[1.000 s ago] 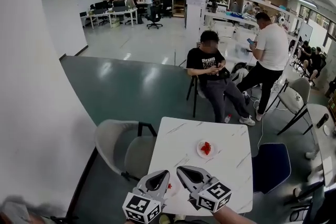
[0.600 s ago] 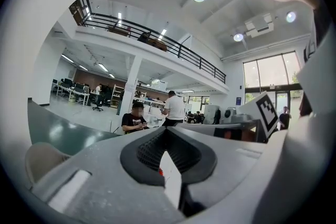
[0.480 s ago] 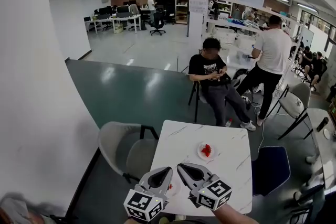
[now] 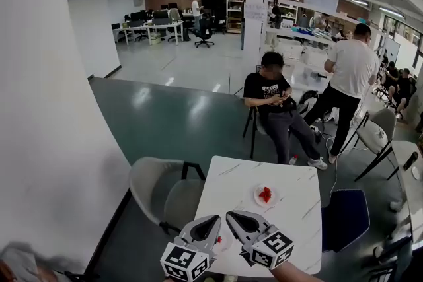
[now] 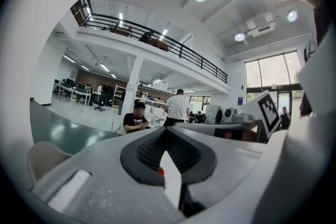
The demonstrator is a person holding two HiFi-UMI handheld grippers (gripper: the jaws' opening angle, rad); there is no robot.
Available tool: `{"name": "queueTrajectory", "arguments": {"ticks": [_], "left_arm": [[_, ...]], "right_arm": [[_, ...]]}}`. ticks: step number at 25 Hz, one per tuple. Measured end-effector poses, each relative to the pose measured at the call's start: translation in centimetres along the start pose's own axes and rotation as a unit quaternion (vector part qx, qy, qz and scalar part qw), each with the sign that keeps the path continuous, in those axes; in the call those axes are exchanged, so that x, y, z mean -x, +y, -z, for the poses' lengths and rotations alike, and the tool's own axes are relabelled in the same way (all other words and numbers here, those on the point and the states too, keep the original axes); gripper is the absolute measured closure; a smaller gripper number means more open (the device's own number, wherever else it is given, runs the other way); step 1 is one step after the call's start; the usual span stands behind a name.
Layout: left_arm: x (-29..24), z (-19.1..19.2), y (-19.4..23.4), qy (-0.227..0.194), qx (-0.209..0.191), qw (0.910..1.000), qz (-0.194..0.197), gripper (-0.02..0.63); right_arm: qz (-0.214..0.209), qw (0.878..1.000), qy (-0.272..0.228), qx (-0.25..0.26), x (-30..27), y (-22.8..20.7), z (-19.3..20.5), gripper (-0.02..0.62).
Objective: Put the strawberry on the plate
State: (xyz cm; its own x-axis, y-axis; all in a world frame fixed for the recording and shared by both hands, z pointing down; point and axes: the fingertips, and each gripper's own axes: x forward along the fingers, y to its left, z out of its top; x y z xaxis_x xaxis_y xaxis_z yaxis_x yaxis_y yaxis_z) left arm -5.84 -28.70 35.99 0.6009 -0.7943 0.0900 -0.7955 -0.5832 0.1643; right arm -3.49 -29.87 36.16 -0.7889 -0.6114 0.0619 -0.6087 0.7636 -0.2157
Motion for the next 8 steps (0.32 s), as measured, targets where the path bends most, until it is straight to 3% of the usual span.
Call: {"name": "queueTrajectory", "arguments": {"ticks": [8], "left_arm": [[1.1,-0.5,-0.3,-0.003,0.005,1.0,-0.005,0.597]], "right_arm": [[-0.003,1.0,-0.002,0.005,0.2,1.1,-0.3,0.594]]}}
